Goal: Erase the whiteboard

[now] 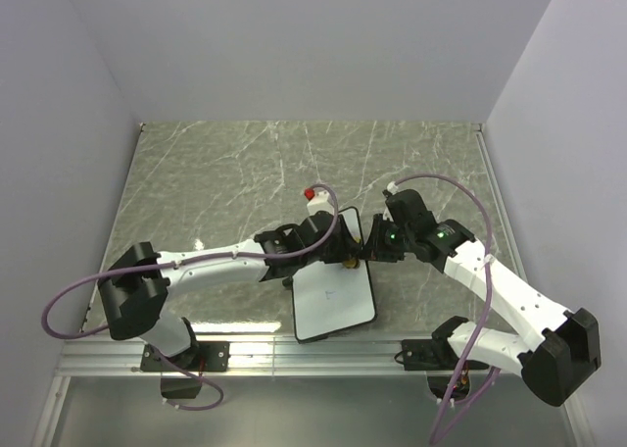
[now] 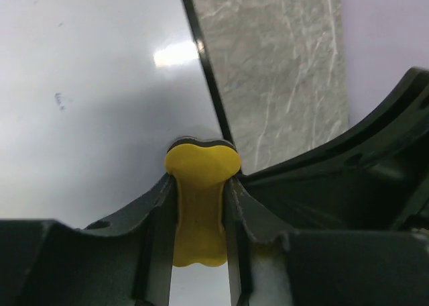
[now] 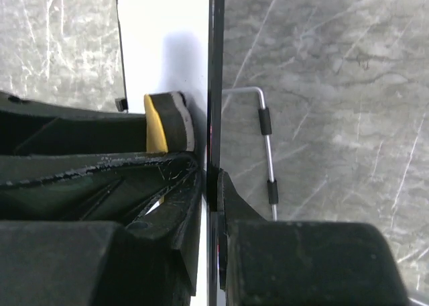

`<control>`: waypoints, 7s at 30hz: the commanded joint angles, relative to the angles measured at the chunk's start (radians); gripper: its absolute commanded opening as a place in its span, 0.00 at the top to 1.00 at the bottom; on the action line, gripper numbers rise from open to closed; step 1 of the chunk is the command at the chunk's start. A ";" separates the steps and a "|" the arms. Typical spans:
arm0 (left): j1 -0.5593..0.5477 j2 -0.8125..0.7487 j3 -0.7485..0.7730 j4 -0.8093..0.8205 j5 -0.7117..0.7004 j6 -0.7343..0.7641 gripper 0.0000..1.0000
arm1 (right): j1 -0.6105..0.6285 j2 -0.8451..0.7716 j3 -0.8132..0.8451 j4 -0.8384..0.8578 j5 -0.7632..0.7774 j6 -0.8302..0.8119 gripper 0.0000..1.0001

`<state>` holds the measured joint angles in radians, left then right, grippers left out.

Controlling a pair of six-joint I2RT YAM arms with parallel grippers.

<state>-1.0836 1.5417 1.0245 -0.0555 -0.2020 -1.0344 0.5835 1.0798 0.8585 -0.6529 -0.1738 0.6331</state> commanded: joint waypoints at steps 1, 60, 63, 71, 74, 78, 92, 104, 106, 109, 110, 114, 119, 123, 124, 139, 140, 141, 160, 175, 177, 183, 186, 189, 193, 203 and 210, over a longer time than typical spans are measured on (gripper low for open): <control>-0.108 0.014 -0.024 -0.115 0.205 -0.067 1.00 | 0.015 0.028 0.066 0.101 -0.015 -0.016 1.00; -0.010 0.106 -0.263 -0.299 0.193 -0.202 1.00 | 0.013 -0.031 0.051 0.107 0.016 0.020 1.00; -0.079 0.051 -0.333 -0.300 0.162 -0.245 1.00 | 0.013 -0.026 0.069 0.099 0.022 0.020 1.00; -0.249 0.093 -0.236 -0.365 0.093 -0.268 1.00 | 0.013 0.022 0.108 0.107 0.023 0.031 1.00; -0.257 0.146 -0.202 -0.322 0.096 -0.273 1.00 | 0.013 0.028 0.111 0.113 0.017 0.036 1.00; -0.272 0.170 -0.113 -0.325 0.056 -0.248 1.00 | 0.012 0.031 0.103 0.118 0.008 0.033 1.00; -0.194 0.000 -0.556 -0.081 0.127 -0.461 1.00 | 0.013 0.020 0.097 0.105 0.007 0.017 1.00; -0.199 0.063 -0.527 -0.190 0.098 -0.437 1.00 | 0.013 0.014 0.125 0.096 0.014 0.014 1.00; -0.199 0.045 -0.556 -0.195 0.101 -0.461 1.00 | 0.013 0.009 0.125 0.095 0.014 0.014 1.00; -0.199 0.002 -0.609 -0.204 0.108 -0.509 1.00 | 0.013 -0.001 0.129 0.093 0.010 0.014 1.00; -0.199 -0.011 -0.622 -0.205 0.113 -0.536 1.00 | 0.012 -0.006 0.131 0.098 0.004 0.014 1.00; -0.200 -0.074 -0.662 -0.257 0.096 -0.581 1.00 | 0.013 -0.027 0.126 0.117 -0.013 0.017 1.00; -0.206 -0.257 -0.497 -0.518 -0.025 -0.557 1.00 | 0.015 -0.035 0.122 0.121 -0.013 0.019 1.00; -0.194 -0.397 -0.300 -0.755 -0.163 -0.536 1.00 | 0.013 -0.041 0.117 0.131 -0.015 0.027 1.00; -0.185 -0.410 -0.265 -0.794 -0.198 -0.532 1.00 | 0.013 -0.044 0.114 0.137 -0.018 0.028 1.00; -0.156 -0.361 -0.188 -0.642 -0.221 -0.386 1.00 | 0.012 -0.075 0.053 0.179 -0.029 0.051 1.00; -0.154 -0.345 -0.201 -0.606 -0.217 -0.369 1.00 | 0.013 -0.075 0.050 0.177 -0.029 0.051 1.00; -0.156 -0.306 -0.202 -0.578 -0.212 -0.363 1.00 | 0.013 -0.078 0.044 0.174 -0.029 0.050 1.00; -0.128 -0.169 -0.205 -0.195 -0.280 -0.299 1.00 | 0.012 -0.055 0.048 0.111 -0.043 0.002 1.00; -0.196 -0.233 -0.443 0.213 -0.287 -0.388 1.00 | 0.013 0.029 0.080 0.118 -0.066 -0.009 1.00; -0.203 -0.192 -0.405 0.218 -0.286 -0.372 1.00 | 0.013 0.023 0.073 0.119 -0.066 -0.007 1.00; -0.220 -0.117 -0.301 0.224 -0.272 -0.323 1.00 | 0.013 -0.007 0.033 0.125 -0.067 0.014 1.00; -0.223 -0.112 -0.267 0.217 -0.274 -0.311 1.00 | 0.013 -0.020 0.020 0.125 -0.064 0.017 1.00; -0.225 -0.121 -0.245 0.189 -0.286 -0.300 1.00 | 0.013 -0.029 0.011 0.131 -0.062 0.027 1.00; -0.225 -0.170 -0.221 0.103 -0.321 -0.296 1.00 | 0.012 -0.034 0.013 0.137 -0.061 0.030 1.00; -0.262 -0.151 -0.403 0.033 -0.373 -0.432 1.00 | 0.012 -0.023 0.016 0.153 -0.061 0.034 1.00; -0.257 -0.051 -0.432 0.002 -0.398 -0.533 1.00 | 0.012 -0.007 0.040 0.124 -0.066 0.007 1.00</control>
<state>-1.3445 1.3853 0.6369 -0.0162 -0.6666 -1.4899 0.5732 1.0718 0.8726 -0.5468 -0.1253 0.6003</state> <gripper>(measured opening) 0.339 0.117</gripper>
